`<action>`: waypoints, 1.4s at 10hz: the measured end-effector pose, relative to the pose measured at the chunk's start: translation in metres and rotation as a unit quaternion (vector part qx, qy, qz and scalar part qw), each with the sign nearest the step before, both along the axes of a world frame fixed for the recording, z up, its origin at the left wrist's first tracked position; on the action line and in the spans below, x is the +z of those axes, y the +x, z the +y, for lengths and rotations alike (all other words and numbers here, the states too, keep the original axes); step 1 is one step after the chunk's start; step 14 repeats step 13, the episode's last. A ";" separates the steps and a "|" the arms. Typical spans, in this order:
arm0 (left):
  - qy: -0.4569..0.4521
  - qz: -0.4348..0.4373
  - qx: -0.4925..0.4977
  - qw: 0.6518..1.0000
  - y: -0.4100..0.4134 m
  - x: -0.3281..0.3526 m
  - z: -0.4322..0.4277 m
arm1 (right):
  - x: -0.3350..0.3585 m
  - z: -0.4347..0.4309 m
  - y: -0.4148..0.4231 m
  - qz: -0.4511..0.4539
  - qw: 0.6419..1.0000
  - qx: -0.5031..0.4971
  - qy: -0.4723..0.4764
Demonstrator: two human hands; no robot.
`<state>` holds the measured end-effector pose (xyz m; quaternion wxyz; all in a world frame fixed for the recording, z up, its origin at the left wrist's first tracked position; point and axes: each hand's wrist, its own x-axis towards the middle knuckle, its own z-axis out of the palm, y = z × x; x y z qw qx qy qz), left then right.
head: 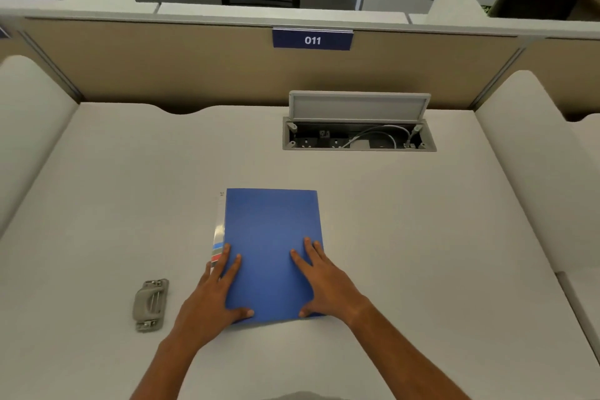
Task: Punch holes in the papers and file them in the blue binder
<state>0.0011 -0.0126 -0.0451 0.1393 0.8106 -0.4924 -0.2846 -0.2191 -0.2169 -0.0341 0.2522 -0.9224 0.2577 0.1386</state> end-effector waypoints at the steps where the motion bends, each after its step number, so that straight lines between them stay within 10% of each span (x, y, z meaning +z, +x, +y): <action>1: 0.008 -0.012 0.018 1.000 0.027 -0.001 -0.012 | -0.002 -0.014 0.034 -0.003 1.000 0.017 -0.006; 10: -0.006 -0.045 0.047 0.998 0.234 -0.011 -0.161 | -0.014 -0.164 0.245 -0.016 1.000 0.014 -0.018; 14: -0.041 -0.282 -0.021 0.958 0.247 0.001 -0.167 | 0.019 -0.171 0.231 -0.041 0.995 0.003 -0.093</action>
